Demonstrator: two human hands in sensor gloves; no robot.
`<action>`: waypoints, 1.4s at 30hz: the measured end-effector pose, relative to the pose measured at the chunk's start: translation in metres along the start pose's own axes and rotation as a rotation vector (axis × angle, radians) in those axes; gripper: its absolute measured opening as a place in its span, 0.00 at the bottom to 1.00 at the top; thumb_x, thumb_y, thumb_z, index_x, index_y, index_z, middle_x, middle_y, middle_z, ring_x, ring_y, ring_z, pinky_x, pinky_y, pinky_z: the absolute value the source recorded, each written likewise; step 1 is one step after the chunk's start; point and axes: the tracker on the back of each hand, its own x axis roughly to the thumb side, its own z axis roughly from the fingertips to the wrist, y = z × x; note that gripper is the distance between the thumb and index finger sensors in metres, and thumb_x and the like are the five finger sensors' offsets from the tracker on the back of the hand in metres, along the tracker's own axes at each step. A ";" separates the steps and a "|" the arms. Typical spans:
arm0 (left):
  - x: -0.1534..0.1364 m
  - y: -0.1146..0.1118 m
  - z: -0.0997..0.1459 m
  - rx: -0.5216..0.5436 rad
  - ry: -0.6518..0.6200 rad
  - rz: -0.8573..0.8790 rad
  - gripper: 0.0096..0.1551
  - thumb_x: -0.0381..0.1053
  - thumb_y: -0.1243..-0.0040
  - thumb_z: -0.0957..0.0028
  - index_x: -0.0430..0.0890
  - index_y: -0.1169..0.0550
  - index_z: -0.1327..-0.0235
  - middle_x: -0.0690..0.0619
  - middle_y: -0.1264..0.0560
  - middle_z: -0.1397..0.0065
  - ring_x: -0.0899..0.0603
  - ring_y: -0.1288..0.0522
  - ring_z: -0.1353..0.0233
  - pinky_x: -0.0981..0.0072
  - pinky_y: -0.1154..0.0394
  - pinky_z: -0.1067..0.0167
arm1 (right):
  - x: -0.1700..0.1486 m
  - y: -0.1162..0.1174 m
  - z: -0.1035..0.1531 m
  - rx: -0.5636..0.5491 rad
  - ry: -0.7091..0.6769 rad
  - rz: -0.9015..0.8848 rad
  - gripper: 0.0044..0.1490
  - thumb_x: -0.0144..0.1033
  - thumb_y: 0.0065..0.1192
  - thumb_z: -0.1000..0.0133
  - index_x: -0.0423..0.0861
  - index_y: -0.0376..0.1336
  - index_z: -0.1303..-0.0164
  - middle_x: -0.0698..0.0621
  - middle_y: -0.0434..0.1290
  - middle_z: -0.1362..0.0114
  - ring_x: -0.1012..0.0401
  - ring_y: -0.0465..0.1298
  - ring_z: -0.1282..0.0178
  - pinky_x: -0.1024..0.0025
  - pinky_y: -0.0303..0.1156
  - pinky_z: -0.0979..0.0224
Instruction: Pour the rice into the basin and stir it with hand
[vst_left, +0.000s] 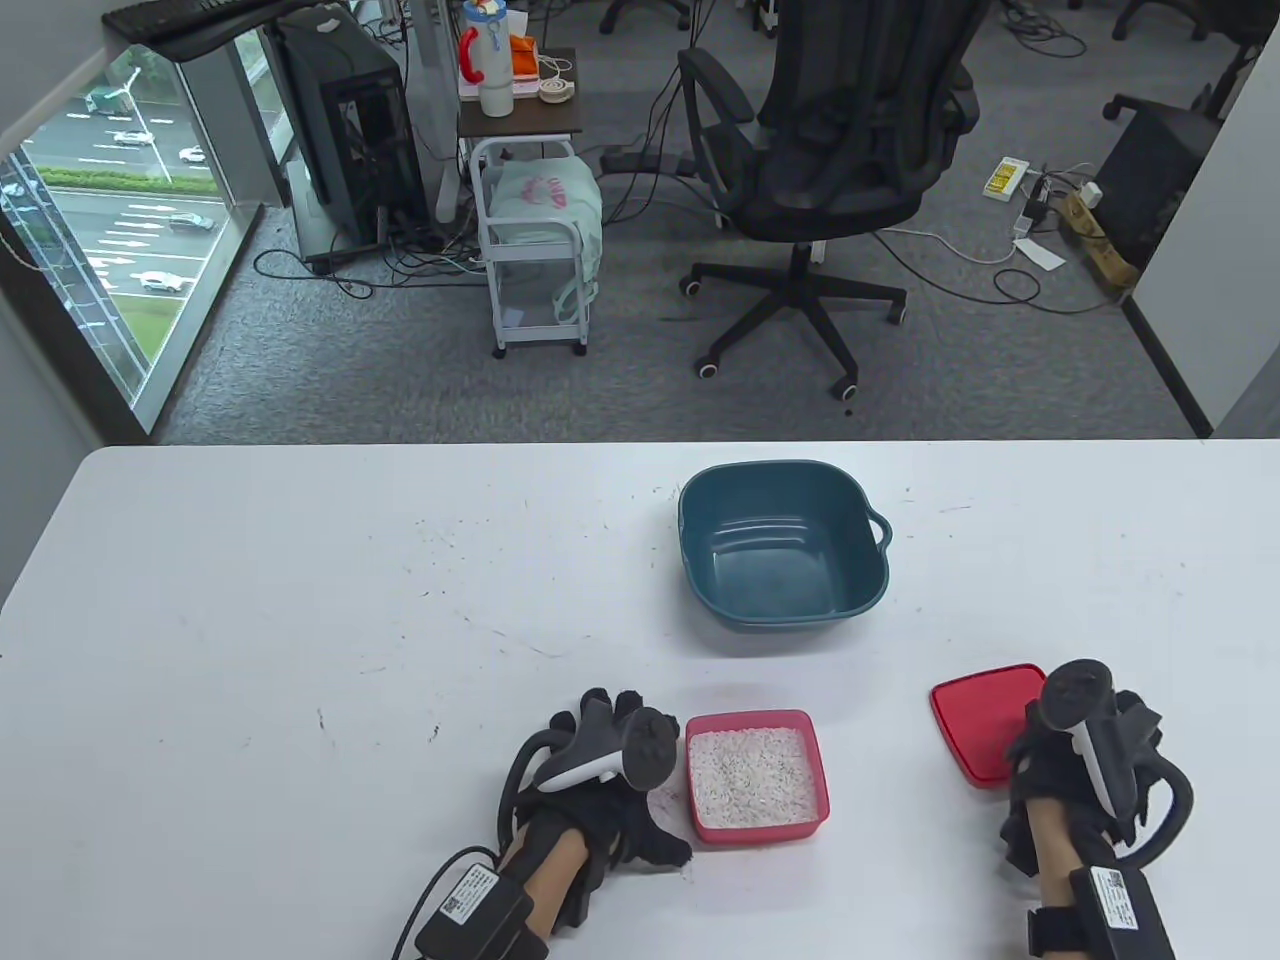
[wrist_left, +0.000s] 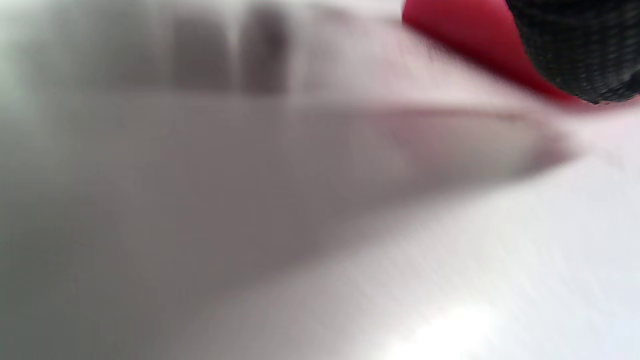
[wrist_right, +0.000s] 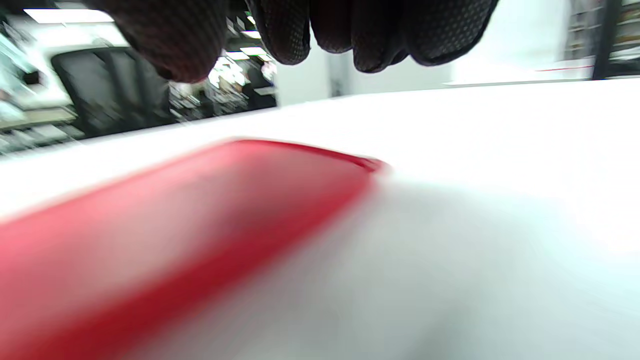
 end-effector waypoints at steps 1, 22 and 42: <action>-0.007 0.012 0.010 0.082 0.014 0.015 0.78 0.79 0.34 0.74 0.50 0.54 0.14 0.33 0.63 0.13 0.18 0.62 0.18 0.17 0.56 0.28 | 0.009 -0.007 0.007 -0.013 -0.078 -0.062 0.41 0.45 0.70 0.59 0.38 0.66 0.38 0.34 0.64 0.32 0.39 0.73 0.43 0.43 0.72 0.42; -0.049 0.008 0.034 0.396 0.177 -0.087 0.56 0.73 0.41 0.57 0.46 0.36 0.18 0.32 0.45 0.15 0.21 0.43 0.19 0.22 0.41 0.28 | 0.158 0.049 0.060 0.667 -0.544 -0.017 0.34 0.41 0.69 0.57 0.41 0.72 0.40 0.37 0.80 0.50 0.48 0.84 0.70 0.53 0.81 0.67; -0.039 0.009 0.049 0.489 0.156 -0.150 0.54 0.72 0.41 0.57 0.46 0.33 0.20 0.31 0.45 0.15 0.21 0.43 0.19 0.22 0.41 0.29 | 0.154 0.054 0.059 0.901 -0.370 -0.210 0.28 0.30 0.68 0.59 0.39 0.60 0.51 0.25 0.70 0.43 0.51 0.91 0.85 0.62 0.89 0.85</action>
